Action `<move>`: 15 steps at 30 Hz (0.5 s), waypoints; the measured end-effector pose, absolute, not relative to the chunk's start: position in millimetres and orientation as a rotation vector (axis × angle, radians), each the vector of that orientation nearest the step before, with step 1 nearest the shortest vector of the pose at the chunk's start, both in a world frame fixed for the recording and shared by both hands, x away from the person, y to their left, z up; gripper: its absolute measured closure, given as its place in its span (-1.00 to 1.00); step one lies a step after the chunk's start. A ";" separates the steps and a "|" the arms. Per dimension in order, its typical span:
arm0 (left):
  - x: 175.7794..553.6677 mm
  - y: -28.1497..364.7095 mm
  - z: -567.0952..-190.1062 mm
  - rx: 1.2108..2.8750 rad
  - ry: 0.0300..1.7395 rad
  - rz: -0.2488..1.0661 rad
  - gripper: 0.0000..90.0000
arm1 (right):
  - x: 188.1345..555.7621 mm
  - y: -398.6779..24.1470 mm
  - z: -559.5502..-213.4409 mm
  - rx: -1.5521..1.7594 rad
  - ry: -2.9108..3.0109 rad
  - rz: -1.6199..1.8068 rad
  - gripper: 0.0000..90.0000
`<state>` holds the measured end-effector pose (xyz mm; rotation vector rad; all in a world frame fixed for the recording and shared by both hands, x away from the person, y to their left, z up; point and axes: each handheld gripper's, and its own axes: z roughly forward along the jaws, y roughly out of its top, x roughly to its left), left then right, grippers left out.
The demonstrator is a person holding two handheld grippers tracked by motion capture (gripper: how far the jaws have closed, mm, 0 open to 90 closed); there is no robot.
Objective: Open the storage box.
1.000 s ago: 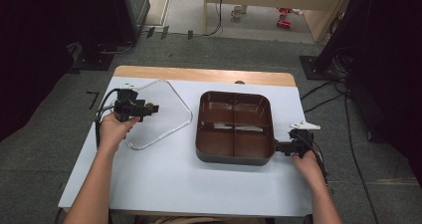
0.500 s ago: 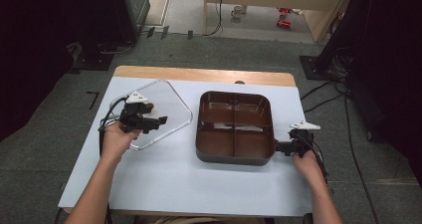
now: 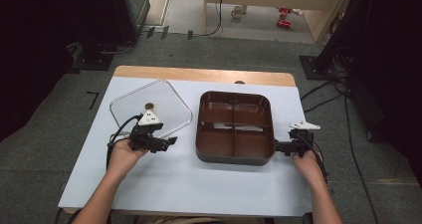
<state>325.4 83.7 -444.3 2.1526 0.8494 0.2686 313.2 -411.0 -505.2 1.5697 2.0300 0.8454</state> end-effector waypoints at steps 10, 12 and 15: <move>316.6 57.1 -472.9 2.252 0.740 0.236 -0.52 | 313.2 -411.0 -505.1 1.570 2.030 0.845 -1.00; 316.0 52.4 -476.7 2.279 0.732 0.232 -0.51 | 313.2 -411.1 -505.1 1.570 2.030 0.845 -1.00; 313.9 45.7 -482.3 2.326 0.710 0.223 -0.51 | 313.2 -411.1 -505.1 1.570 2.030 0.845 -1.00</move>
